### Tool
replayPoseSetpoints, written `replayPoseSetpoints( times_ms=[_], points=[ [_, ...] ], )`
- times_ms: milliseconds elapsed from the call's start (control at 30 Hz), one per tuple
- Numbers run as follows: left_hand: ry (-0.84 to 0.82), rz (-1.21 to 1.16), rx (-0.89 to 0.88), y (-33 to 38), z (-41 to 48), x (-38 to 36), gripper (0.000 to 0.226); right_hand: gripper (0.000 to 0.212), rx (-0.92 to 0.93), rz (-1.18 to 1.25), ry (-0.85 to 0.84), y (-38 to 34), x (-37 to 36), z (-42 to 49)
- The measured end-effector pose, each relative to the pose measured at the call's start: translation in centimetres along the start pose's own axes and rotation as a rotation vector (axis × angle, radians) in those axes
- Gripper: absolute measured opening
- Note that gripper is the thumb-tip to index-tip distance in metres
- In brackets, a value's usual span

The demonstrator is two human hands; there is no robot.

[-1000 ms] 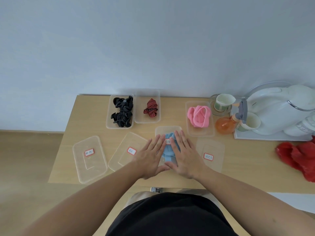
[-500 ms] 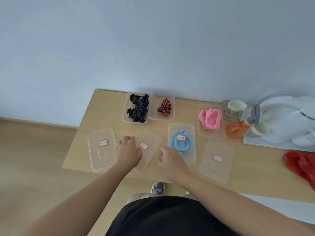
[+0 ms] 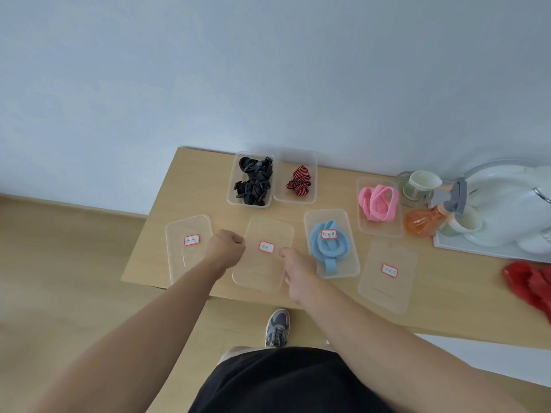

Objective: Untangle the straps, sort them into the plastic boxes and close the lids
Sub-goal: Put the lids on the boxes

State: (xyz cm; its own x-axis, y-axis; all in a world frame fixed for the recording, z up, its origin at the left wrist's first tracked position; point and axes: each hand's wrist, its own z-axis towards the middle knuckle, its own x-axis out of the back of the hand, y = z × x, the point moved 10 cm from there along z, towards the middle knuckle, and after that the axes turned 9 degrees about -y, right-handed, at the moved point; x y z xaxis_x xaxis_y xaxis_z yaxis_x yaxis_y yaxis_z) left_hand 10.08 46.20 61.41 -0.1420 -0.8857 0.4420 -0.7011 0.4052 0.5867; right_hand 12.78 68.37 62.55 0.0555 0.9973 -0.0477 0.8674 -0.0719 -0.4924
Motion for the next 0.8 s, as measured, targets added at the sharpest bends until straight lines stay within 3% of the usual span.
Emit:
replayPoseSetpoints(
  times_ms=[133,233,333,467,667,800],
  points=[
    [-0.226,-0.138,0.009,-0.6,-1.5,-1.1,0.012,0.005,0.120,-0.128,0.014,-0.5,0.5,0.4],
    [-0.339,-0.191,-0.064,1.2,-2.5,-2.3,0.015,0.017,0.214,-0.116,-0.009,-2.1,0.8,0.9],
    [-0.274,-0.251,-0.159,5.2,-2.2,-2.4,0.013,0.021,0.294,-0.001,-0.029,-5.1,2.2,0.8],
    [-0.191,-0.377,-0.192,9.4,-0.9,-2.8,0.014,0.053,0.456,-0.007,0.045,-10.3,4.8,0.5],
    [-0.187,-0.640,0.018,10.6,1.8,-6.2,0.016,0.058,0.449,0.109,0.048,-14.5,6.9,2.5],
    [-0.057,-0.809,0.116,10.9,3.2,-7.4,0.019,0.058,0.423,0.134,0.031,-15.2,7.5,4.0]
  ],
)
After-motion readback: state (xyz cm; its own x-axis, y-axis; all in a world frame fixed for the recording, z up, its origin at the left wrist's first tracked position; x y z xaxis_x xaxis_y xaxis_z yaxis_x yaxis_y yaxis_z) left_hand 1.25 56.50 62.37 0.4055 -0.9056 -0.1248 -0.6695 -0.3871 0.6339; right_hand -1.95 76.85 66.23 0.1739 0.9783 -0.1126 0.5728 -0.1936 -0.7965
